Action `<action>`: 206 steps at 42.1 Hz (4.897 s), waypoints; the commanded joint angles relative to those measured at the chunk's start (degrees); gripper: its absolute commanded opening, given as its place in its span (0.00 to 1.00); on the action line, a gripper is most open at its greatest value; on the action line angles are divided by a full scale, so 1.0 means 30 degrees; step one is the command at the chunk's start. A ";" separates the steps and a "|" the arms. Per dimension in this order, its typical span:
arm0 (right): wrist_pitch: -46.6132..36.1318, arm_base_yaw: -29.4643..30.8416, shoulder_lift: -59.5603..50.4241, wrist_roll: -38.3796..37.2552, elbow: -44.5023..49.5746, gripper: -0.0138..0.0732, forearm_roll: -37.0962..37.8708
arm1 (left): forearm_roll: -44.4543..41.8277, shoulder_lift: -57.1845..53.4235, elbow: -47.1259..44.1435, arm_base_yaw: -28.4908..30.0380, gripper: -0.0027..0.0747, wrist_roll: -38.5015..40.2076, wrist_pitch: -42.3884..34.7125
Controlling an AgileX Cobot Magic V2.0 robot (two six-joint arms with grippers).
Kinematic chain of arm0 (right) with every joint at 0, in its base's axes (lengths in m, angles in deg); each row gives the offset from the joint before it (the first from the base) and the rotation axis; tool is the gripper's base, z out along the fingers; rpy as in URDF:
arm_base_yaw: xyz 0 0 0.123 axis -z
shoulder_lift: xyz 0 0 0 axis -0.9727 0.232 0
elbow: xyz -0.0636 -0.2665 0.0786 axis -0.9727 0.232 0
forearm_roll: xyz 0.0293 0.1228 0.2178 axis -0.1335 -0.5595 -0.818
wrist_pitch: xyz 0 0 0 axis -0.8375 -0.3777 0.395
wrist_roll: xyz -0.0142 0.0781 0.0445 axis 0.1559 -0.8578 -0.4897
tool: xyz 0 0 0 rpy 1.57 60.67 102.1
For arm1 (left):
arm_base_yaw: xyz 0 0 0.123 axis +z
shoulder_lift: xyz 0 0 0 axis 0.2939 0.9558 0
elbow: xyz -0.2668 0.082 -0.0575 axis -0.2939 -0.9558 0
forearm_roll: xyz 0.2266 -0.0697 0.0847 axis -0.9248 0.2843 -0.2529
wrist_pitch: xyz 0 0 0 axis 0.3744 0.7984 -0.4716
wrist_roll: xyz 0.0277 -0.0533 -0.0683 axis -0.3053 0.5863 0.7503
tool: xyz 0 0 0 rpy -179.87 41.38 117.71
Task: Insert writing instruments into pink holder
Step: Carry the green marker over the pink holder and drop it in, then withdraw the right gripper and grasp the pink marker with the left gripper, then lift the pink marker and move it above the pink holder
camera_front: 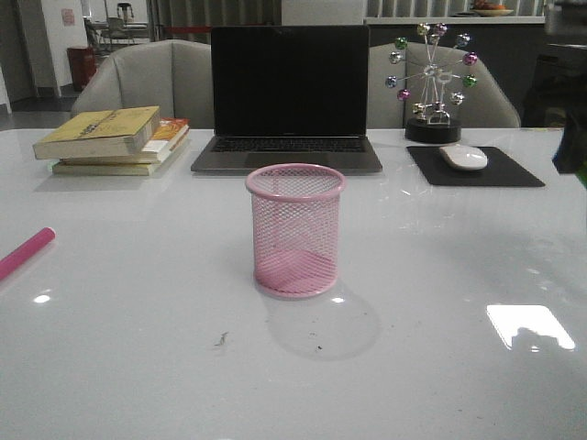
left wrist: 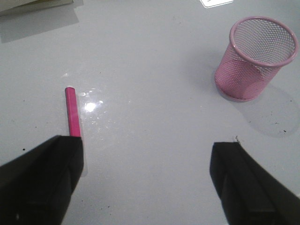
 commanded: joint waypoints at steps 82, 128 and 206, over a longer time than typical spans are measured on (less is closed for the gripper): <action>-0.3098 -1.0228 -1.2991 0.0166 0.6769 0.67 0.1532 | -0.0143 0.1350 0.1797 0.1293 0.81 0.1091 0.3350; 0.5366 -1.0228 -1.7514 0.0145 0.6769 0.60 0.1532 | -0.0352 1.9303 1.3138 0.4499 0.53 0.1091 0.3979; 0.4599 -1.0228 -1.7414 0.0145 0.6769 0.60 0.1532 | 0.5888 1.1857 0.3434 -0.8263 0.15 -0.2782 -2.6064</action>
